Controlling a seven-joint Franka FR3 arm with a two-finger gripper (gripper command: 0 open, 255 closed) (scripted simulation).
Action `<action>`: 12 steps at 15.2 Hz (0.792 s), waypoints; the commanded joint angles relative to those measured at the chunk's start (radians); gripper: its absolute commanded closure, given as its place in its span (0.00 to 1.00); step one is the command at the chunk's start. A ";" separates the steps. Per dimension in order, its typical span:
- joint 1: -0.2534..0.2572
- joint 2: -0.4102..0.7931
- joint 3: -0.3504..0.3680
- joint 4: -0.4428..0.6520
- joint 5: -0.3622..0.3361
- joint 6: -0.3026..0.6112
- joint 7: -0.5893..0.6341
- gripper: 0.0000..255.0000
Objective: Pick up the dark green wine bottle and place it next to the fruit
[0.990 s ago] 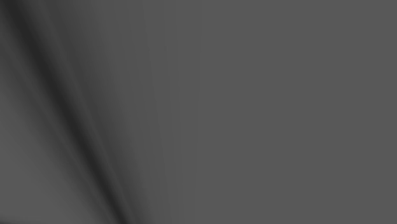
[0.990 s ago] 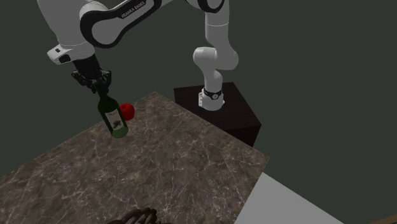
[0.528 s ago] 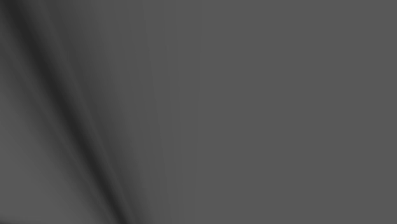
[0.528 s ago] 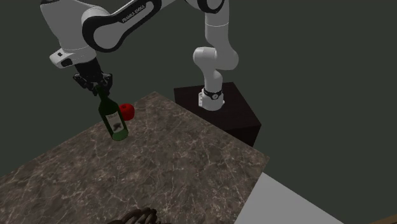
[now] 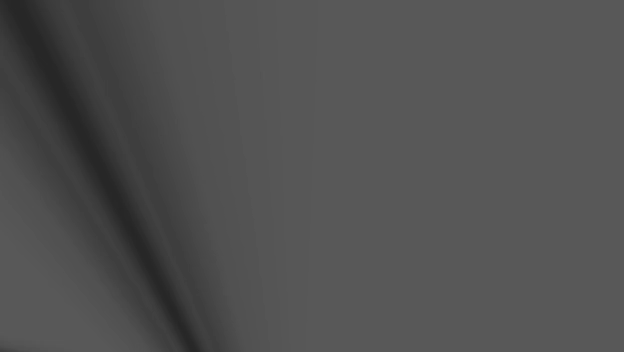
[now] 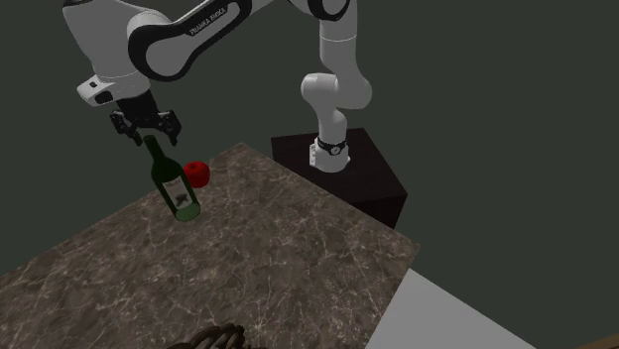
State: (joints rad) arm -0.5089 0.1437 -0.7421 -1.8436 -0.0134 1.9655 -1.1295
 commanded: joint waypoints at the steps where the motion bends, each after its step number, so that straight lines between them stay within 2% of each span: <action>1: 0.003 -0.009 0.000 0.025 -0.006 -0.032 0.004 0.00; 4: 0.010 -0.025 0.001 0.103 -0.017 -0.123 0.012 0.00; 12: 0.010 -0.025 0.001 0.103 -0.017 -0.123 0.012 0.00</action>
